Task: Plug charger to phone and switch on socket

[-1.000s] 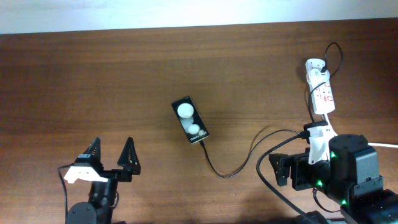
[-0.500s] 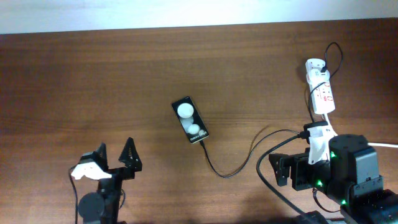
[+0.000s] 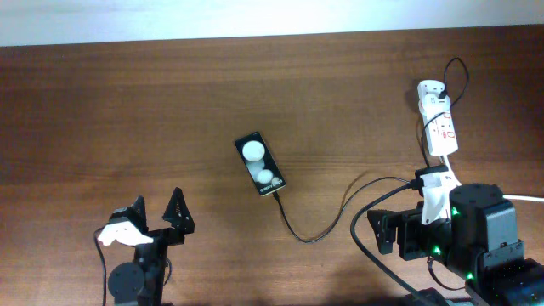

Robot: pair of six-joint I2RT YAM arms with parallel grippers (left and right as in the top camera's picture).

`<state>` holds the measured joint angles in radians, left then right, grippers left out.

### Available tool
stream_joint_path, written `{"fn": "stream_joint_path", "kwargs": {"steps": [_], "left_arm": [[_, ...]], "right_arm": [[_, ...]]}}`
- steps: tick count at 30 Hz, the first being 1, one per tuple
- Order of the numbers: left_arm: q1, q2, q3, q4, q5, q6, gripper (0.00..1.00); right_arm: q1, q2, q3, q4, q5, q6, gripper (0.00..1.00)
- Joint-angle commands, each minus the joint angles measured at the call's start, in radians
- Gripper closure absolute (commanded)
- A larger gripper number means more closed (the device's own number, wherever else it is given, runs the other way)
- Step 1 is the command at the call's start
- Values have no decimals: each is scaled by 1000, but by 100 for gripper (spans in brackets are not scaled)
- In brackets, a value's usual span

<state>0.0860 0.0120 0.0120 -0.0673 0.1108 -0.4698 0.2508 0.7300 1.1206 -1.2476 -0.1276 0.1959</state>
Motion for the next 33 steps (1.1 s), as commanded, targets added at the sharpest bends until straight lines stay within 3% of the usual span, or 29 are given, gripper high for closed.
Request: {"fn": "stream_joint_path", "kwargs": {"steps": [1,4,6,8,11,14,23,26,33], "left_arm": [[-5,-6,-3,-6,-19,-5,1],[-5,-6,-3,-6,-19,-5,1],[-5,-6,-3,-6,-19,-5,1],[-5,-6,-3,-6,-19,-5,1],[-5,-6,-3,-6,-19,-5,1],[-5,-6,-3,-6,-19,-5,1],[-5,-6,-3,-6,-19,-5,1],[-5,-6,-3,-6,-19,-5,1],[-5,-6,-3,-6,-19,-5,1]], "right_arm": [[6,-1,-3,3,6,3,1],[6,-27,-25,57,35,-5,1],[6,-60,-112,218,34,-5,1],[6,-119,-265,385,15,-5,1],[6,-256,-614,774,-83,-5,1],[6,-393,-859,1011,-135,10,1],[6,-724,-1070,1083,-127,22,1],[6,-727,-1116,1197,-122,21,1],[6,-727,-1115,1189,-97,21,1]]}}
